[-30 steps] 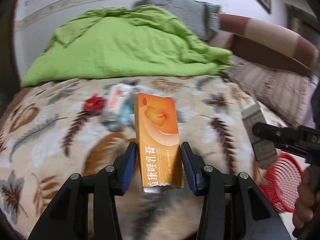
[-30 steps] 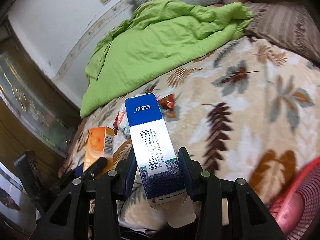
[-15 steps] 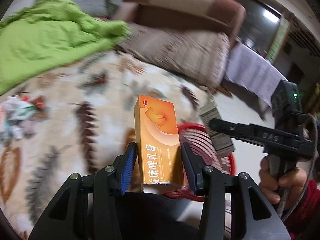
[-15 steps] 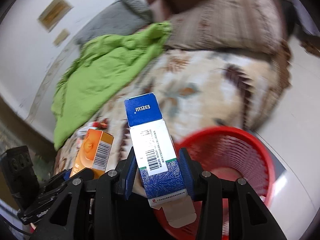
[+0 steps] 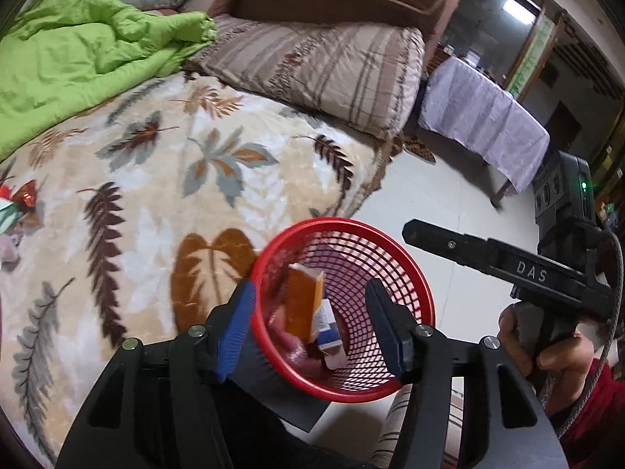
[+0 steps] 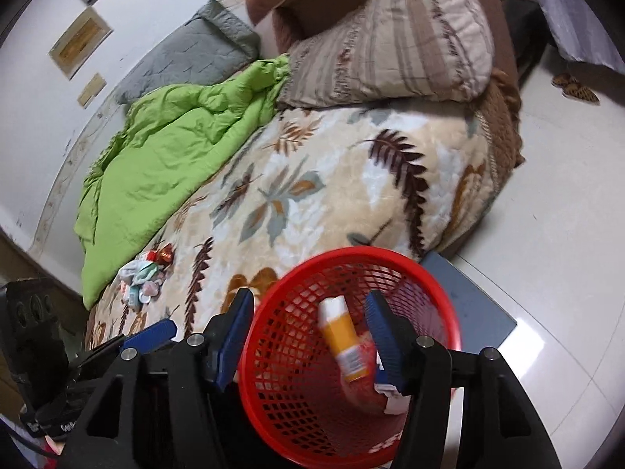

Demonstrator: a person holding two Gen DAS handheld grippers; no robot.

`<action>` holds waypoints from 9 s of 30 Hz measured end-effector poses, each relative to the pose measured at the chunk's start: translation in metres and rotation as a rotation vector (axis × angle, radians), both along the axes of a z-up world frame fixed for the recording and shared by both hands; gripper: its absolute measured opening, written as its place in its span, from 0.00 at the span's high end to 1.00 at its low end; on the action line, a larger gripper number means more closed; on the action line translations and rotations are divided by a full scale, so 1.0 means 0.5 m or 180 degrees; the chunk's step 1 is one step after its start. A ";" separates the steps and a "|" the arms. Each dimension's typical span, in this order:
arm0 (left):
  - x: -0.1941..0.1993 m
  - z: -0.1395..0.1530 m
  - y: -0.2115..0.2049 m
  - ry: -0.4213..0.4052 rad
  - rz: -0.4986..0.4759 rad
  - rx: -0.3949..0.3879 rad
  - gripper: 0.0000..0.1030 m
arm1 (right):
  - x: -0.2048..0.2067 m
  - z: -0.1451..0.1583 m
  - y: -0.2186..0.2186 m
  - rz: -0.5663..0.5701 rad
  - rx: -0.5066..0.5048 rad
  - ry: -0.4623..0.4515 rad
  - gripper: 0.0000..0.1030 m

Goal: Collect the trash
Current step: 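Carry both boxes over the red basket and open both tools, then move both tools back over the remaining trash pile, then grasp the white sock with the right tool while the left grasps the white plastic bag, then hold the sock and the plastic bag lifted above the bed, then carry the white bag and white sock over the red basket and open both tools, then move both tools back over the remaining trash on the bed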

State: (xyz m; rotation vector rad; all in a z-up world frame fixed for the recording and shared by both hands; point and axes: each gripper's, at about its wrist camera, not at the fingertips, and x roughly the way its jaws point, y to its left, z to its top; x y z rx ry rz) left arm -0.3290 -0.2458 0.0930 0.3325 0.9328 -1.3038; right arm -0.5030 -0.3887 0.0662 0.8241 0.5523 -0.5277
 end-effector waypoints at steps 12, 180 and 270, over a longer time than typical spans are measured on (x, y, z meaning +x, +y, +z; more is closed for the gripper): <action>0.154 0.030 0.168 -0.0182 0.0820 -0.0114 0.43 | 0.179 0.026 0.103 0.0795 -0.0104 -0.0059 0.38; 0.385 -0.047 0.469 -0.1106 0.2815 0.0163 0.57 | 0.613 0.006 0.381 0.1967 -0.0596 -0.0394 0.82; 0.112 0.013 0.116 -0.0131 0.0575 -0.0055 0.44 | 0.136 0.013 0.078 0.0676 -0.0061 -0.0099 0.41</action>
